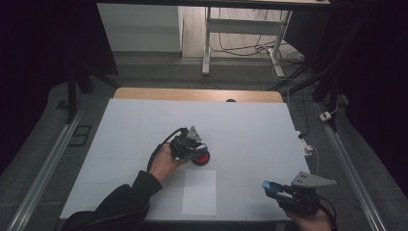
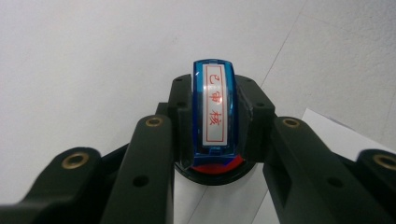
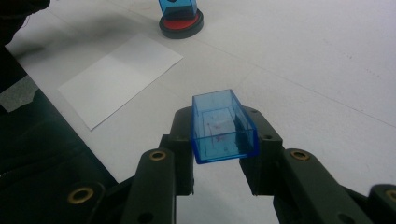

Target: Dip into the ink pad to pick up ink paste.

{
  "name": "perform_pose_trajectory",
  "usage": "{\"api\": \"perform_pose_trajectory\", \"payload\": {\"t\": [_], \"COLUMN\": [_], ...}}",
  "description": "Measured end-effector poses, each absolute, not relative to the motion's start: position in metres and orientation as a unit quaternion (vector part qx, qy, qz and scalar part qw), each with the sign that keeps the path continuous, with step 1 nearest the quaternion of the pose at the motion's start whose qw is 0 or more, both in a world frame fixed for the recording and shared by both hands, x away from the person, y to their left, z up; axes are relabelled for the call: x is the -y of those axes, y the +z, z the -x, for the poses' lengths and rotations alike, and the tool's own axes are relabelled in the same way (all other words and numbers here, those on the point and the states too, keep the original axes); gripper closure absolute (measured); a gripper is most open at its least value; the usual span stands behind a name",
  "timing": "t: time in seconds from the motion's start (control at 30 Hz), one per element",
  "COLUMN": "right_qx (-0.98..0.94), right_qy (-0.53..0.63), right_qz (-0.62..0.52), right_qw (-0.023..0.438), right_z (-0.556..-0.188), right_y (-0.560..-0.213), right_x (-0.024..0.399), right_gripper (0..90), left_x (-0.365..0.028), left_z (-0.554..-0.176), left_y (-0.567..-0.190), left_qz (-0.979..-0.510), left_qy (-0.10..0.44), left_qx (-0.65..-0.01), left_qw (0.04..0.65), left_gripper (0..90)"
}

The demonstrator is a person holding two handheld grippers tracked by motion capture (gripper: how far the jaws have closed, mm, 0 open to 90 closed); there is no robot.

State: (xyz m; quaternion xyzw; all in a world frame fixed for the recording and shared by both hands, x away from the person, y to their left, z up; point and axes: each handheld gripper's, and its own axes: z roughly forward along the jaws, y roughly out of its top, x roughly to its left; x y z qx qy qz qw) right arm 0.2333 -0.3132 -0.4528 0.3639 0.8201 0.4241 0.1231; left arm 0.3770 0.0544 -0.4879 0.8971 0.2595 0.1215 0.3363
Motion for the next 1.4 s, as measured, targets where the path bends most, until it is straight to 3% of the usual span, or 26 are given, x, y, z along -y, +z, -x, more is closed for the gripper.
{"api": "perform_pose_trajectory", "payload": {"t": [0.5,1.4], "right_qx": [-0.82,-0.823], "right_qy": [0.423,0.421], "right_qz": [-0.366,-0.36], "right_qw": [0.122,0.125], "right_z": [-0.233,-0.232], "right_y": [-0.453,-0.453], "right_x": [0.314,0.313], "right_gripper": [68.0,68.0], "left_x": [-0.072,-0.057], "left_z": [-0.379,-0.38], "left_y": [-0.462,-0.487], "left_qz": [-0.872,-0.896], "left_qy": [0.083,0.078], "left_qx": [-0.273,-0.26], "left_qw": [0.398,0.35], "left_gripper": [70.0,70.1]}}
